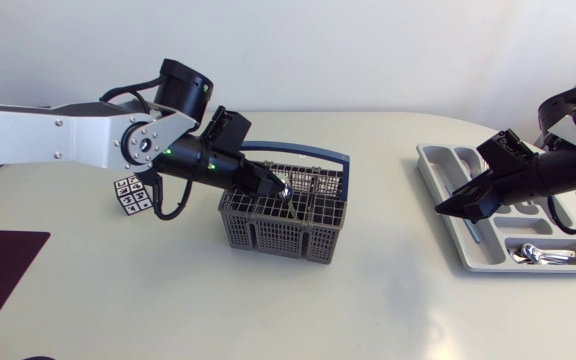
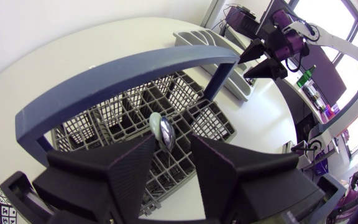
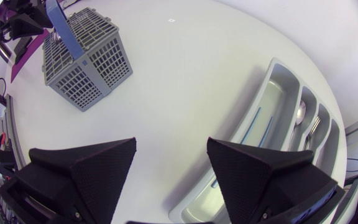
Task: Transfer all utensils from the basket to the drawer tray.
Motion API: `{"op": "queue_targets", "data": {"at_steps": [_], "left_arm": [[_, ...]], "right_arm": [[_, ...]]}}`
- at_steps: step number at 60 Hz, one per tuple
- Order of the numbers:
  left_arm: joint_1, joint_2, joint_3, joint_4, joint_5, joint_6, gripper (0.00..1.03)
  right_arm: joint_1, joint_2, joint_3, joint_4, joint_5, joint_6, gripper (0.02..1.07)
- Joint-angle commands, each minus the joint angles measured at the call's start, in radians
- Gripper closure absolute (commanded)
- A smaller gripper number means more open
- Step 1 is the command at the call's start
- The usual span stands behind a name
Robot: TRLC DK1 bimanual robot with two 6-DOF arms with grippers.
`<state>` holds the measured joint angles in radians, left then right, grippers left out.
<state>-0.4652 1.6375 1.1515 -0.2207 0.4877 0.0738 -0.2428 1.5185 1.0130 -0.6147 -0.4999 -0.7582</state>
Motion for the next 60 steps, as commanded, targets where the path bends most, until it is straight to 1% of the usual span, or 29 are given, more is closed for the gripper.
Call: {"op": "queue_targets", "data": {"at_steps": [1, 10, 25, 32, 33, 35, 37, 40, 60], "left_arm": [[0.010, 0.033, 0.031, -0.012, 0.012, -0.026, 0.59], [0.005, 0.053, 0.037, -0.011, 0.012, -0.025, 0.59], [-0.024, 0.087, 0.060, -0.011, 0.003, -0.023, 0.60], [-0.030, 0.094, 0.070, -0.011, 0.003, -0.023, 0.61], [-0.033, 0.094, 0.070, -0.009, 0.002, -0.023, 0.62], [-0.036, 0.096, 0.070, -0.009, 0.002, -0.023, 0.66], [-0.038, 0.097, 0.070, -0.009, 0.002, -0.023, 0.66], [-0.039, 0.097, 0.070, -0.009, 0.002, -0.023, 0.70], [-0.069, 0.107, 0.068, -0.011, -0.020, -0.008, 0.79]], "right_arm": [[0.008, -0.003, -0.017, 0.009, 0.006, 0.020, 0.24], [0.008, -0.001, -0.021, 0.010, 0.008, 0.020, 0.23], [0.008, -0.003, -0.022, 0.012, 0.011, 0.020, 0.23], [0.008, -0.001, -0.022, 0.015, 0.011, 0.020, 0.23], [0.008, -0.003, -0.022, 0.015, 0.012, 0.020, 0.23], [0.008, -0.001, -0.022, 0.018, 0.014, 0.020, 0.23], [0.008, -0.001, -0.024, 0.021, 0.014, 0.019, 0.23], [0.008, 0.000, -0.025, 0.023, 0.015, 0.019, 0.23], [0.016, -0.003, -0.025, 0.024, 0.020, 0.020, 0.23]]}}
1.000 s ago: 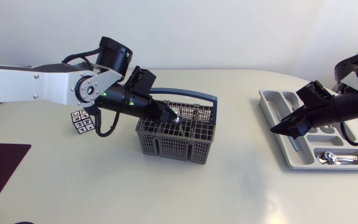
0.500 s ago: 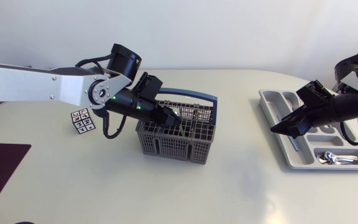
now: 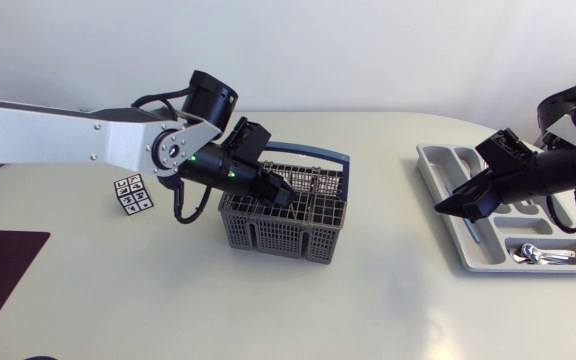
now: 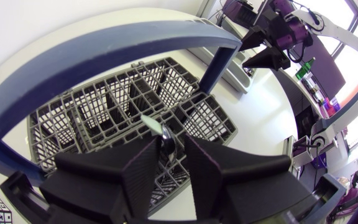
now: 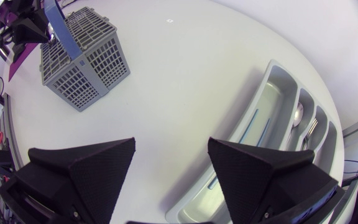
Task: Transfer all utensils from the basket to the drawer tray.
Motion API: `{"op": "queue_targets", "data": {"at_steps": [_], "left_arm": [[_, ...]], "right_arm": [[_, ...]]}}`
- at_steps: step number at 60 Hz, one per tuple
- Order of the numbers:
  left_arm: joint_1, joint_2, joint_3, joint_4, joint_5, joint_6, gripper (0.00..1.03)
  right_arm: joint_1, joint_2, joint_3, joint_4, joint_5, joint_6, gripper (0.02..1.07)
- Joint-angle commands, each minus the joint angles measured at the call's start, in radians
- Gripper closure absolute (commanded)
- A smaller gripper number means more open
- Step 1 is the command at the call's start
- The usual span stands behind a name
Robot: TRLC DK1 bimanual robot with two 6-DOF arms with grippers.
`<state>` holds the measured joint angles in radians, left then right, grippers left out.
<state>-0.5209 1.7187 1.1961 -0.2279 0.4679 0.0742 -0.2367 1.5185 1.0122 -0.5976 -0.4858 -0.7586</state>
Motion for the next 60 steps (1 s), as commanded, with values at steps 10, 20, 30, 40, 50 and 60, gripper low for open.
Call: {"op": "queue_targets", "data": {"at_steps": [10, 20, 30, 40, 50, 60], "left_arm": [[-0.033, 0.027, 0.019, -0.004, -0.038, 0.009, 0.85], [-0.045, 0.012, 0.011, -0.004, -0.077, 0.012, 0.92], [-0.060, -0.002, 0.002, -0.004, -0.123, 0.032, 0.99], [-0.082, -0.011, -0.013, 0.009, -0.167, 0.055, 1.00], [-0.074, -0.045, -0.018, 0.012, -0.169, 0.058, 1.00], [-0.059, -0.065, -0.013, 0.019, -0.167, 0.049, 1.00]], "right_arm": [[0.008, -0.003, -0.029, 0.007, 0.006, 0.016, 0.21], [0.008, -0.003, -0.034, 0.009, 0.006, 0.013, 0.21], [0.008, -0.003, -0.040, 0.010, 0.006, 0.013, 0.21], [0.008, -0.003, -0.049, 0.016, 0.007, 0.010, 0.21], [0.011, -0.012, -0.052, 0.016, 0.007, 0.008, 0.21], [0.023, -0.021, -0.055, 0.013, 0.007, 0.010, 0.21]]}}
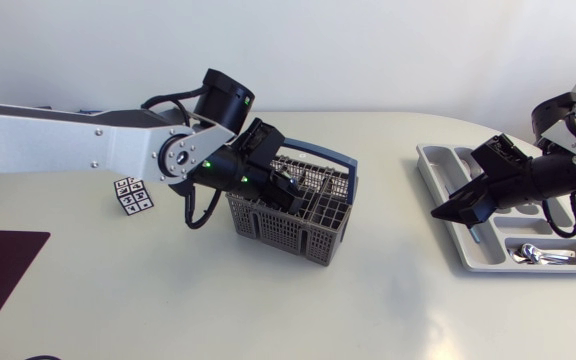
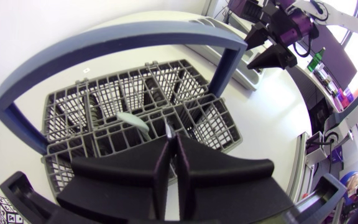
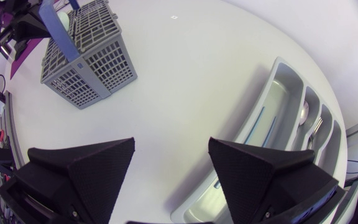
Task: Transfer all utensils from the basket to the drawer tray.
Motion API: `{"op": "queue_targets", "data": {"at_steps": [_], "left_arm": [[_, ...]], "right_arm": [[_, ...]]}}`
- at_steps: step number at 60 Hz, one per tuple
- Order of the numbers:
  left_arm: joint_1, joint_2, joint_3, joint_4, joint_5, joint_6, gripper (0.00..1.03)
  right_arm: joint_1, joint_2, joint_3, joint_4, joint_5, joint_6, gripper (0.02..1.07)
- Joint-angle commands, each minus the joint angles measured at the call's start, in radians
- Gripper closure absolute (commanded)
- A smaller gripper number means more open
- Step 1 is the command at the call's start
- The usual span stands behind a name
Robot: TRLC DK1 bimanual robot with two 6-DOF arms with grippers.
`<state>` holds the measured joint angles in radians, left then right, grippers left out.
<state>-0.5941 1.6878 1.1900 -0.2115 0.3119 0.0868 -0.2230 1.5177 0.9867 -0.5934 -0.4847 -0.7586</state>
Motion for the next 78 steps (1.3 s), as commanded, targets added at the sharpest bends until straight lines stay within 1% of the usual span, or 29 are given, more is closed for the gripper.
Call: {"op": "queue_targets", "data": {"at_steps": [1, 9, 20, 42, 48, 54, 61, 70, 78], "left_arm": [[0.016, -0.036, -0.007, 0.003, -0.011, 0.034, 1.00], [0.045, -0.050, 0.002, -0.005, 0.006, 0.010, 1.00], [0.096, -0.054, -0.003, -0.005, 0.105, -0.027, 1.00], [0.157, -0.126, -0.007, 0.000, 0.250, -0.085, 1.00], [0.168, -0.143, -0.013, 0.004, 0.276, -0.101, 1.00], [0.177, -0.158, -0.027, 0.018, 0.282, -0.108, 1.00], [0.194, -0.183, -0.038, 0.032, 0.322, -0.119, 1.00], [0.195, -0.235, -0.041, 0.035, 0.335, -0.119, 1.00], [0.194, -0.297, -0.044, 0.038, 0.371, -0.114, 1.00]], "right_arm": [[0.011, -0.021, -0.031, 0.009, 0.006, 0.008, 0.21], [0.020, -0.037, -0.034, 0.007, 0.006, 0.007, 0.21], [0.045, -0.060, -0.037, -0.002, 0.006, 0.005, 0.21], [0.148, -0.159, -0.068, -0.014, 0.003, -0.001, 0.21], [0.174, -0.174, -0.069, -0.022, 0.003, 0.004, 0.21], [0.192, -0.186, -0.071, -0.026, 0.003, 0.007, 0.21], [0.215, -0.215, -0.072, -0.036, 0.003, 0.005, 0.21], [0.260, -0.271, -0.071, -0.048, -0.005, 0.004, 0.21], [0.326, -0.312, -0.066, -0.054, -0.009, 0.010, 0.20]]}}
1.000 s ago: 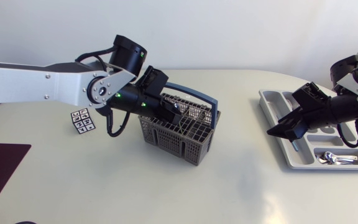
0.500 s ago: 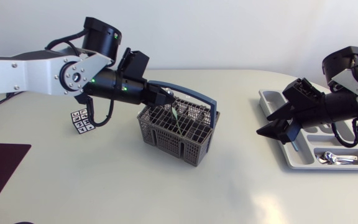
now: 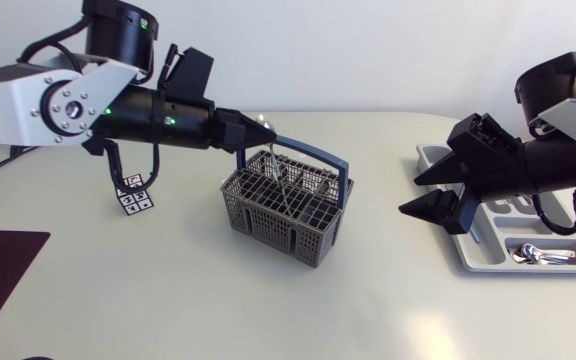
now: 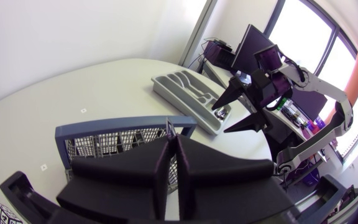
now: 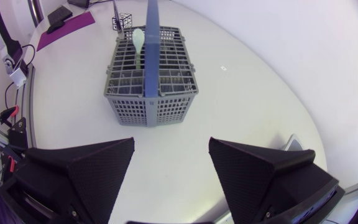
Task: Transfer all utensils from the basket to the drawer tray.
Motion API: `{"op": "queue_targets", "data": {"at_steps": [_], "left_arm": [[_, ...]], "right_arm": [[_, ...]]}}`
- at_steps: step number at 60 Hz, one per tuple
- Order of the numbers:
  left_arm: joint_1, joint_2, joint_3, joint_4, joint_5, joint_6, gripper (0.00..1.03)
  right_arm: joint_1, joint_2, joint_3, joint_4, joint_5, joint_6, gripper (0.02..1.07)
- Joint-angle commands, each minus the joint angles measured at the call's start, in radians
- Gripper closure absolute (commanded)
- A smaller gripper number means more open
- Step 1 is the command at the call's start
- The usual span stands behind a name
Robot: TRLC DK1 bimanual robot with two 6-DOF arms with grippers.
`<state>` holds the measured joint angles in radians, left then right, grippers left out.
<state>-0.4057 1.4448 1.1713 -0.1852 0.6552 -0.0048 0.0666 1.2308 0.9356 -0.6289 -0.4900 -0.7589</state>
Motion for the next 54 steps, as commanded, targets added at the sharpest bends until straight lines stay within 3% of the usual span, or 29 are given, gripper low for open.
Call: {"op": "queue_targets", "data": {"at_steps": [1, 15, 37, 54], "left_arm": [[0.005, -0.061, -0.025, 0.010, 0.037, -0.023, 1.00], [-0.053, -0.109, -0.024, -0.057, 0.116, 0.051, 1.00], [-0.197, -0.098, -0.024, -0.161, 0.167, 0.201, 1.00], [-0.225, -0.080, -0.024, -0.158, 0.167, 0.216, 1.00]], "right_arm": [[0.048, -0.033, -0.014, -0.017, -0.004, 0.012, 0.20], [0.193, -0.085, -0.009, -0.005, -0.024, 0.027, 0.20], [0.332, -0.086, 0.014, 0.043, -0.179, 0.064, 0.21], [0.412, -0.086, -0.012, 0.153, -0.208, 0.156, 0.58]]}}
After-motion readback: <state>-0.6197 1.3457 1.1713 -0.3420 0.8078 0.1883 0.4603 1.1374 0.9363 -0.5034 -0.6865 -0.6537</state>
